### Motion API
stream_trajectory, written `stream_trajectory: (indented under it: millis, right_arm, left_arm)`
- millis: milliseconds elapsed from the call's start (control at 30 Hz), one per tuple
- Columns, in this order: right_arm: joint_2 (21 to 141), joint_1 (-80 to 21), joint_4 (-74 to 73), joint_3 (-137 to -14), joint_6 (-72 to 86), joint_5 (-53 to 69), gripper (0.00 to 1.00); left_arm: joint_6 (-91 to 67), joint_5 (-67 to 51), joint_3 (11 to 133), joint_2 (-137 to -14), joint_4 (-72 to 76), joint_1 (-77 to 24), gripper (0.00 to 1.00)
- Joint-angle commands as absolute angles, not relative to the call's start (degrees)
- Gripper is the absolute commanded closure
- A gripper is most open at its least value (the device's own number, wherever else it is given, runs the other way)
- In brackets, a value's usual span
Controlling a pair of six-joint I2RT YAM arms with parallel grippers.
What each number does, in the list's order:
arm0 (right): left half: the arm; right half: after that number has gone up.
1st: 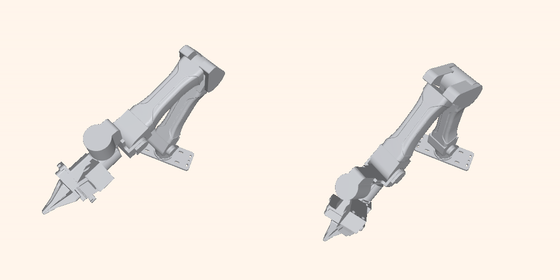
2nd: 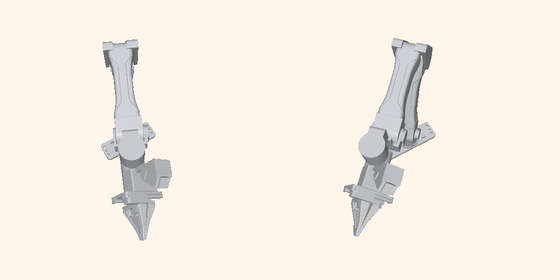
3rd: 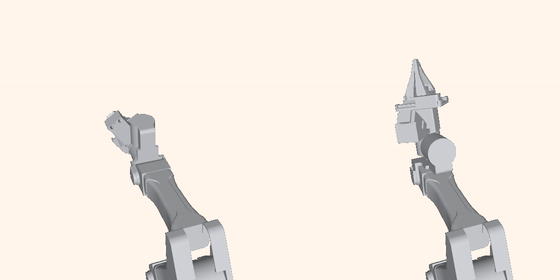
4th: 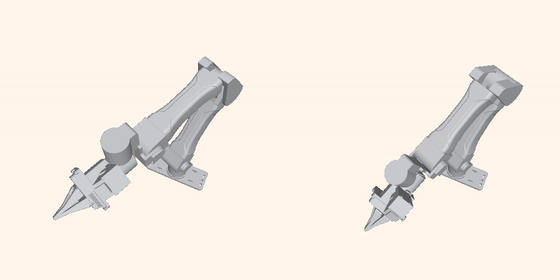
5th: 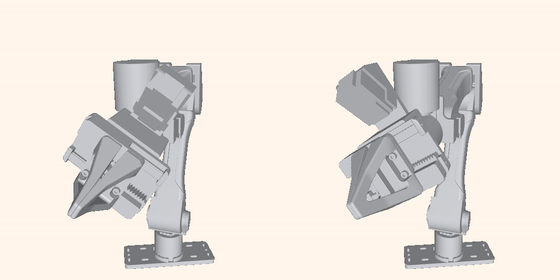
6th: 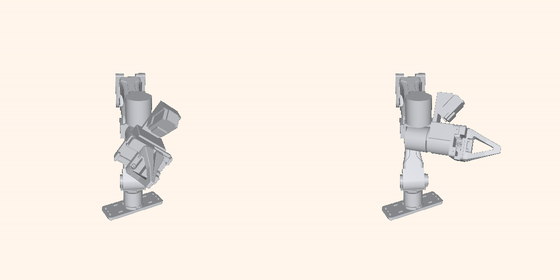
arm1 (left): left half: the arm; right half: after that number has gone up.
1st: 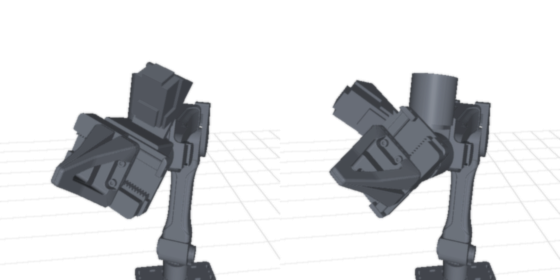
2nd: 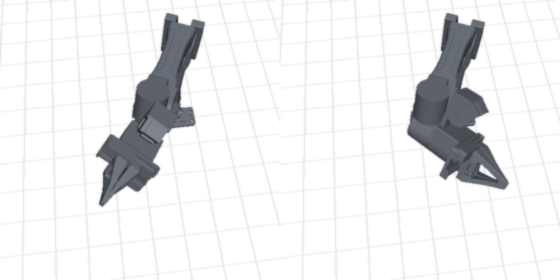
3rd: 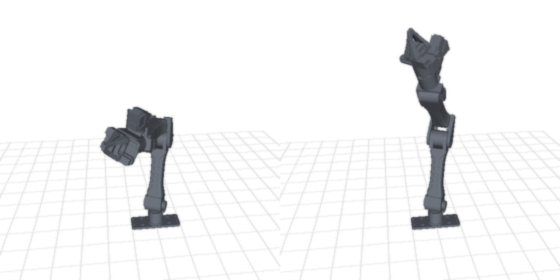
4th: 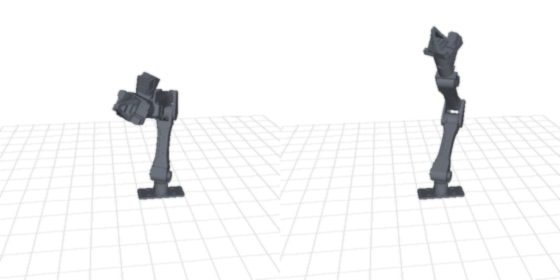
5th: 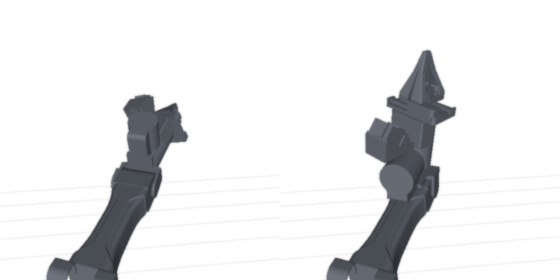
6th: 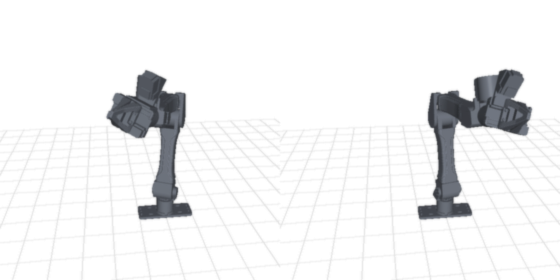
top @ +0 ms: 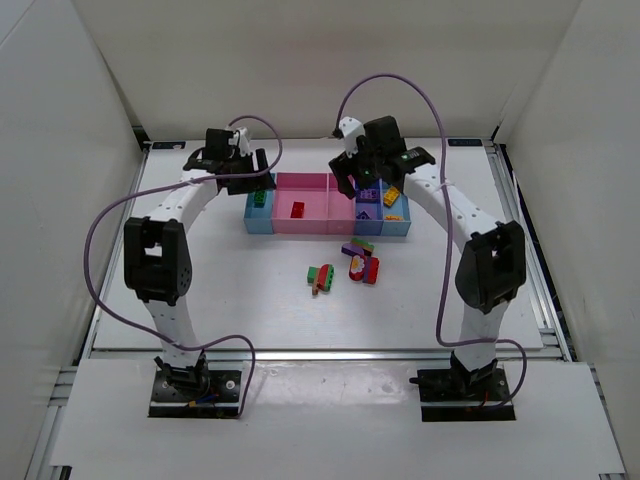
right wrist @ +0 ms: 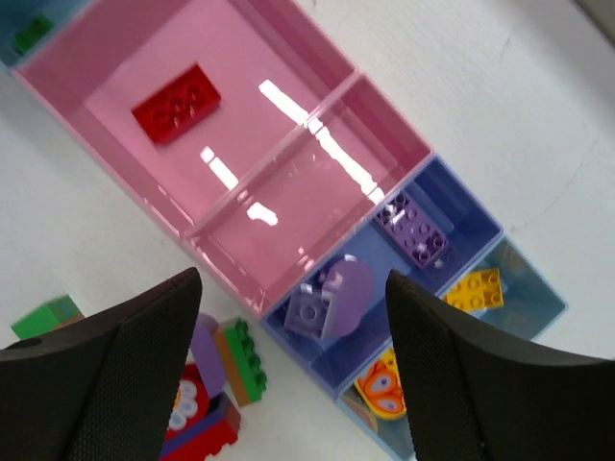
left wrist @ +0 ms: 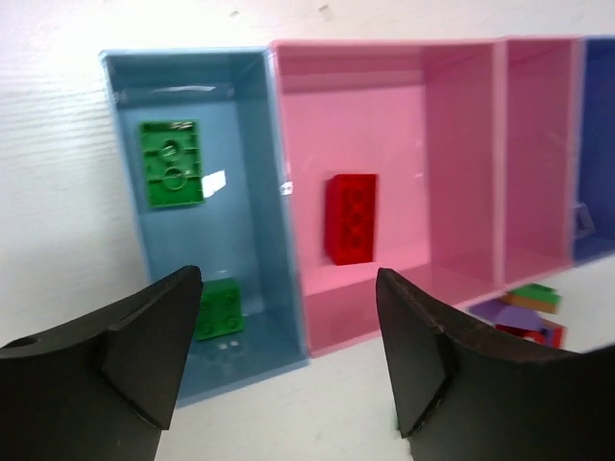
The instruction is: Sort the legos into containers by color
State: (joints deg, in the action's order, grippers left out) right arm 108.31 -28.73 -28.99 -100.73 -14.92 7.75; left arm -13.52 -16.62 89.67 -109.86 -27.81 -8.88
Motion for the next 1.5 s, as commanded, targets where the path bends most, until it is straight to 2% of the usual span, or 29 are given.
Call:
stream_trajectory:
  millis: [0,67,133,233,300,367,467,533,733,833,967,1067,1267,1367,1467]
  right_arm:
    - [101.44,-28.31,-27.35,-97.92,-18.81,5.28,0.18]
    - [98.2,-27.16,-26.46,-95.12,-17.68,5.88,0.16]
    - [96.51,-25.41,-25.75,-92.56,-16.62,7.46,0.14]
    - [93.17,-22.08,-25.22,-90.27,-14.07,11.5,0.14]
    - [91.07,-20.66,-24.09,-87.81,-12.23,14.22,0.14]
    - [89.65,-18.91,-23.47,-85.61,-11.25,15.46,0.15]
    - [87.72,-17.41,-23.47,-83.76,-10.9,16.79,0.17]
    - [86.66,-17.14,-23.64,-82.89,-11.77,16.61,0.18]
    - [85.43,-16.53,-26.98,-81.83,-12.92,16.17,0.18]
    - [84.47,-15.73,-27.16,-79.98,-12.83,15.56,0.19]
    - [83.32,-15.03,-27.86,-77.96,-13.18,14.85,0.19]
    - [82.27,-14.24,-28.56,-76.91,-13.1,14.94,0.19]
    - [78.5,-12.48,-30.32,-72.96,-13.01,15.65,0.21]
    - [76.91,-11.69,-30.76,-70.59,-12.75,15.82,0.2]
    - [75.24,-10.99,-31.2,-68.91,-12.66,16.17,0.21]
  left_arm:
    - [-17.56,-23.62,89.91,-101.35,-22.94,-9.4,0.16]
    - [-23.1,-27.93,88.95,-98.62,-20.67,-9.05,0.12]
    - [-21.64,-38.45,87.11,-96.51,-19.25,-8.35,0.0]
    - [-18.54,-48.76,82.64,-93.7,-17.67,-8.26,0.01]
    - [-20.9,-49.31,79.82,-91.86,-15.31,-8.26,0.01]
    - [-26.69,-44.04,77.26,-91.06,-16.95,-8.0,0.0]
    - [-28.29,-46.48,75.06,-89.3,-16.79,-6.95,0.0]
    - [-26.12,-47.29,73.92,-87.9,-15.82,-6.86,0.0]
    - [-15.4,-36.85,74.53,-82.1,-27.82,-7.99,0.01]
    - [-6.26,-25.44,71.02,-77.0,-31.97,-15.79,0.06]
    - [-1.67,-13.9,68.12,-73.48,-36.12,-29.06,0.23]
    - [-3.77,-13.63,66.19,-73.65,-38.05,-32.15,0.49]
    - [-10.27,-8.89,64.96,-77.08,-43.14,-36.65,0.48]
    - [-13.09,-8.27,64.34,-78.31,-44.03,-38.93,0.4]
    - [-14.67,-8.97,64.07,-79.63,-44.38,-41.66,0.39]
